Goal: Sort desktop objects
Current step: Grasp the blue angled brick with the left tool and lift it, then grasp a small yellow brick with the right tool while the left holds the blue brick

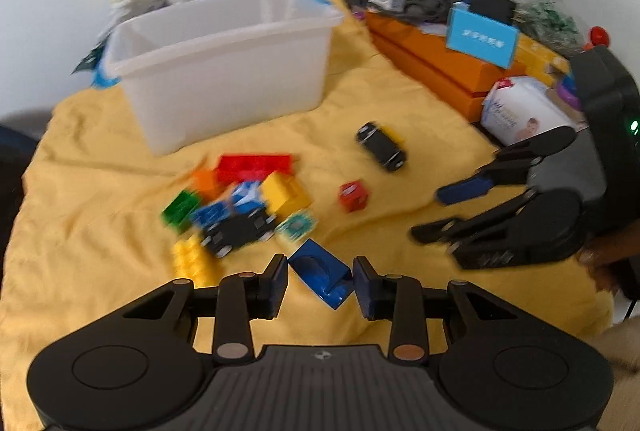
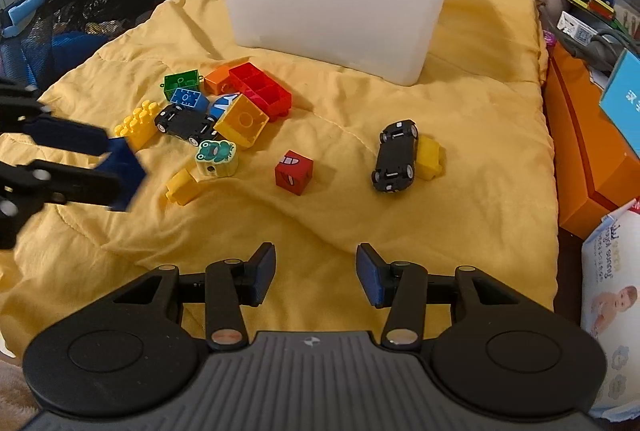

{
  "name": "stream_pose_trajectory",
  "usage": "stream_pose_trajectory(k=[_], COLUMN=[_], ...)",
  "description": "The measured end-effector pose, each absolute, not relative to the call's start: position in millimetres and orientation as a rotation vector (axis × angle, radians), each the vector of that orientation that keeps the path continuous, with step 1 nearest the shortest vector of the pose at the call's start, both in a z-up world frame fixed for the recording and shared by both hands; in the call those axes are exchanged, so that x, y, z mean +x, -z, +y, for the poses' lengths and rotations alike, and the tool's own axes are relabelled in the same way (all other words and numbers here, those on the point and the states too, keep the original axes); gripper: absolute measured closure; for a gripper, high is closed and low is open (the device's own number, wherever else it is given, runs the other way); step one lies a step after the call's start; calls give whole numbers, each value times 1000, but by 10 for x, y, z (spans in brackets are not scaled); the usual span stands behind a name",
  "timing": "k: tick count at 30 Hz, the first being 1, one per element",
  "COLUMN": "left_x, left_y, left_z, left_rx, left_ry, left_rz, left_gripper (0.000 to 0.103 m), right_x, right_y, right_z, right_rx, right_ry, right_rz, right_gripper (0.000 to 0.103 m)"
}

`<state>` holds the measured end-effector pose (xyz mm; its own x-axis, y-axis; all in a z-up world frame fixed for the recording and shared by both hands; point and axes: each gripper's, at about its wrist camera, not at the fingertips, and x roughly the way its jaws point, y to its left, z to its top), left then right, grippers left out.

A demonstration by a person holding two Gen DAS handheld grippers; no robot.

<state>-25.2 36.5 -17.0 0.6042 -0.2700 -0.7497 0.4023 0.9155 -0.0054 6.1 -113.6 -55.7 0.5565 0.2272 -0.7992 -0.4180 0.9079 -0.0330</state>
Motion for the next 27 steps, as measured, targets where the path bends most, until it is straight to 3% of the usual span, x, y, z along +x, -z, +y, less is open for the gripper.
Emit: stream_pose_trajectory(k=[14, 19, 27], left_x=[-219, -245, -251], left_y=[542, 512, 552], left_z=[279, 266, 392], left_rx=[213, 172, 81], left_ry=[380, 407, 410], left_rz=[914, 898, 933], left_gripper=[63, 55, 53], right_x=[-11, -12, 11], right_y=[560, 580, 593], right_z=[-1080, -1072, -1006], right_rx=[-253, -250, -245], right_ry=[-390, -384, -394], right_rz=[908, 916, 916], right_gripper=[49, 49, 48])
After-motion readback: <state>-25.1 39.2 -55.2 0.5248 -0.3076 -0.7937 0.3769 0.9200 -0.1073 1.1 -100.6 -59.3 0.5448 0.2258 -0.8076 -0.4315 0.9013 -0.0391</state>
